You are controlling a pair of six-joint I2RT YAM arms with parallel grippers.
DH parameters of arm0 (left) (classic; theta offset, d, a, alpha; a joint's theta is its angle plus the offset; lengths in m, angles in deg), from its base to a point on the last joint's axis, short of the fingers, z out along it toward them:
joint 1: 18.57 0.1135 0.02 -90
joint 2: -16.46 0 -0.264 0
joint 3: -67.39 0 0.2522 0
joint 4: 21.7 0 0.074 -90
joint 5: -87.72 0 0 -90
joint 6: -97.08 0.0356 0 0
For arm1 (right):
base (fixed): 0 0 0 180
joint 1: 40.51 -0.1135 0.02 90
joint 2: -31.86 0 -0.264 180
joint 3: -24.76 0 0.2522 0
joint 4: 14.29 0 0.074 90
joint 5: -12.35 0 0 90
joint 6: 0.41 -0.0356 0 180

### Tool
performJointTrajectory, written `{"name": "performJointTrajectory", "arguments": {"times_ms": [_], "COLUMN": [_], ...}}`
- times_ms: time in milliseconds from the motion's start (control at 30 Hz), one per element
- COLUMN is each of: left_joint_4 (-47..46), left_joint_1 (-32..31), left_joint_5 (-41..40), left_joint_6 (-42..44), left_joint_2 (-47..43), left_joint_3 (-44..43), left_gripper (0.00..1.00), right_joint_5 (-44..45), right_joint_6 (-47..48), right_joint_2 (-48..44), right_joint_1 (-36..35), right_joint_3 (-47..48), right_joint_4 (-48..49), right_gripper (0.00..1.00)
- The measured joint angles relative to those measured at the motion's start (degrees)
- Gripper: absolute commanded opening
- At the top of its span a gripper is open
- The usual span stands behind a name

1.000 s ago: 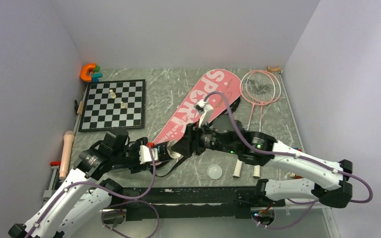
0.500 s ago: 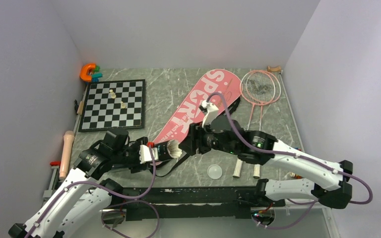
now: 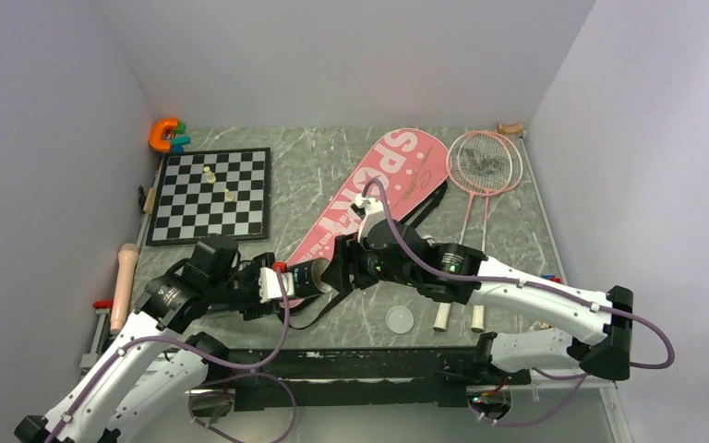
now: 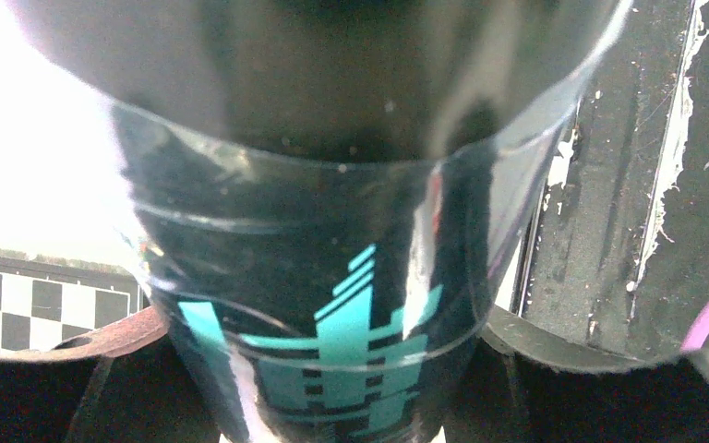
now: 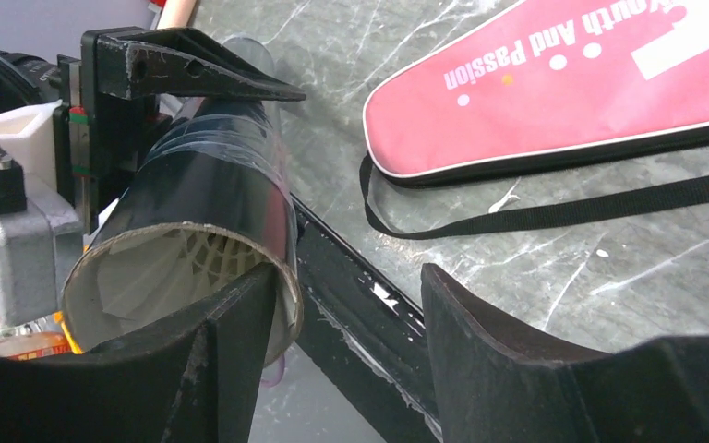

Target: Pack up the badminton gear

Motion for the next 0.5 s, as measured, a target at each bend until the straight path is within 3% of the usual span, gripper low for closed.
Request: {"name": "performJointTrajectory", "arguments": {"times_ms": [300,500], "left_joint_4": [1.22,1.2], "left_joint_1": [0.09,0.13], "left_joint_5": [0.61,1.16], "left_joint_6": [-0.02,0.0], "left_joint_2": [0.04,-0.02], "left_joint_3": [-1.22,-1.22], "left_gripper": [0.0,0.0], "right_joint_5": [-1.92,-1.16], "right_joint_6": [-0.28,-0.85], "right_joint_2": [4.17,2.84], "right_joint_1": [-0.02,0.31], "right_joint_3": [-1.16,-1.16], "right_joint_4": [6.78,5.77], "right_gripper": [0.65,0.79]}}
